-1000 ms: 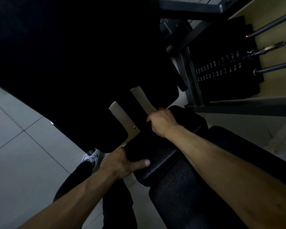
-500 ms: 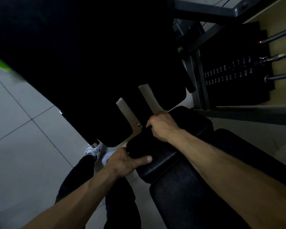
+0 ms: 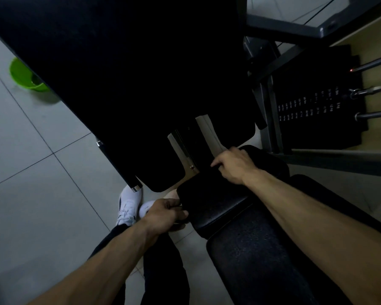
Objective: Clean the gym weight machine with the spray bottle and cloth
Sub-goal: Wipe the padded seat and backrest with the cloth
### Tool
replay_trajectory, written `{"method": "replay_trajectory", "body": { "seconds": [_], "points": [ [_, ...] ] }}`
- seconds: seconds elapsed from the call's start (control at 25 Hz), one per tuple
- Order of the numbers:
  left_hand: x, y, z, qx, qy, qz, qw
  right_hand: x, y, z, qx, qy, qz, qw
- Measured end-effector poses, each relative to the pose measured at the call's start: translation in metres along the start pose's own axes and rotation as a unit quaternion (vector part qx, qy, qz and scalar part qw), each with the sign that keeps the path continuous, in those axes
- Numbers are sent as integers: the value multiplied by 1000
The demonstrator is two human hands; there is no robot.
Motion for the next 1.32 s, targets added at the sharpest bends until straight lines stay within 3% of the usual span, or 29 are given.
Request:
{"method": "replay_trajectory", "body": {
  "seconds": [0.08,0.24,0.32,0.44,0.52,0.6,0.68,0.76,0.84,0.96,1.04,1.2,1.32],
  "points": [
    [7,5,-4,-19,17,13,1000,-6,-3,-29,-3,25,3,1000],
    [20,13,-17,-53,59,33,996,-52,-28,-128,38,195,-52,979],
    [17,12,-18,-53,59,33,996,-51,-22,-94,40,196,-43,979],
    [17,10,-15,-59,62,44,995,-35,-2,3,-11,72,14,997],
    [15,7,-12,-73,68,55,994,-47,5,21,-1,18,35,999],
    [14,5,-8,-87,74,67,991,-67,6,-26,17,62,20,998],
    [14,1,-4,-90,84,60,991,-103,5,-94,53,179,-9,982],
    [11,-3,0,-71,84,57,992,-126,8,-110,59,245,-1,968],
    [7,-6,3,-40,79,48,995,-125,20,-67,46,235,7,971],
    [-1,-12,7,-7,71,31,997,-121,32,3,34,142,51,988],
    [0,-14,8,10,71,31,997,-123,32,-7,47,121,61,990],
    [-1,-17,9,19,68,37,997,-151,11,-108,73,274,15,959],
    [1,-17,9,26,62,30,997,-149,19,-66,45,284,34,957]
  ]
}}
Point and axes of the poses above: each hand's wrist, its own x-axis towards the middle knuckle, its own y-axis out of the back of the hand, z = x × y, the point moved 6 cm from there along x, towards the middle knuckle, and after that the axes turned 14 degrees about -x, right-handed, at the moved point
